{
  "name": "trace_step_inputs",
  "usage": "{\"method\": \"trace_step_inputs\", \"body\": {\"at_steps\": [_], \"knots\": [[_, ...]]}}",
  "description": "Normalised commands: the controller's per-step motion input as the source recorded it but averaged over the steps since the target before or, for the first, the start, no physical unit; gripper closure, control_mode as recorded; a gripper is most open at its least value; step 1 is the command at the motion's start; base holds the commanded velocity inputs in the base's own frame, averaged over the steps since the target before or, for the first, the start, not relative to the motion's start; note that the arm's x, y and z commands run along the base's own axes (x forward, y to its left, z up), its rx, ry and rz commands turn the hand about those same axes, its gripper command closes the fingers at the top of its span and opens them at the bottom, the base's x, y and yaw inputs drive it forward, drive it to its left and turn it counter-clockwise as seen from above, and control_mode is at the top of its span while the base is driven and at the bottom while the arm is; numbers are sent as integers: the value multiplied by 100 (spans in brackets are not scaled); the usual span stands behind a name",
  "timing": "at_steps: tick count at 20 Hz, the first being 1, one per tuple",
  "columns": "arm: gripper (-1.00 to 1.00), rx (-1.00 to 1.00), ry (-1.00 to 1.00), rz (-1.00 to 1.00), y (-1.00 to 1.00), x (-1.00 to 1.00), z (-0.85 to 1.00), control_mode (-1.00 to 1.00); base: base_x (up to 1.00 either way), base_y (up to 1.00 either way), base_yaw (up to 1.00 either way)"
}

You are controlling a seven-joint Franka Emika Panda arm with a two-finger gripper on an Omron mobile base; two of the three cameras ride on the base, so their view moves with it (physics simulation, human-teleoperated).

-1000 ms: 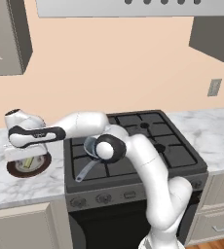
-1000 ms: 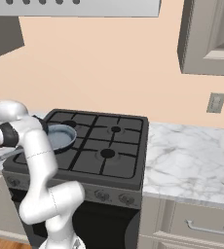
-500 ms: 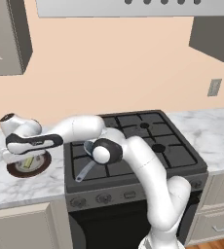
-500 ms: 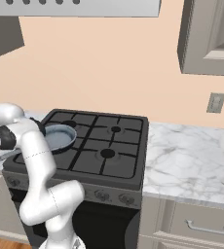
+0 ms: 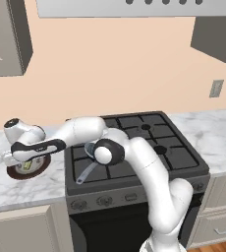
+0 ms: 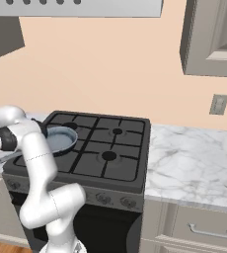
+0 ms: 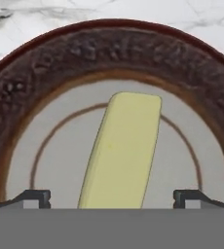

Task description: Pick up the butter stick and place it in the pan. Then turn on the burner for the pan.

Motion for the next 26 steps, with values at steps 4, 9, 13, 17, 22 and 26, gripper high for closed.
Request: {"method": "trace_step_inputs", "body": {"at_steps": [4, 9, 13, 17, 22, 26], "knots": [[100, 9, 0, 2, 0, 7, -52, -100, 0, 0, 0], [100, 9, 1, 0, 0, 0, -6, -100, 0, 0, 0], [100, 9, 0, 0, -25, -22, 7, -100, 0, 0, 0], [100, 6, 3, -1, -38, -15, 53, -100, 0, 0, 0], [100, 0, 5, 0, -43, -26, 72, -100, 0, 0, 0], [100, 0, 1, 0, -69, -41, 51, -100, 0, 0, 0]]}}
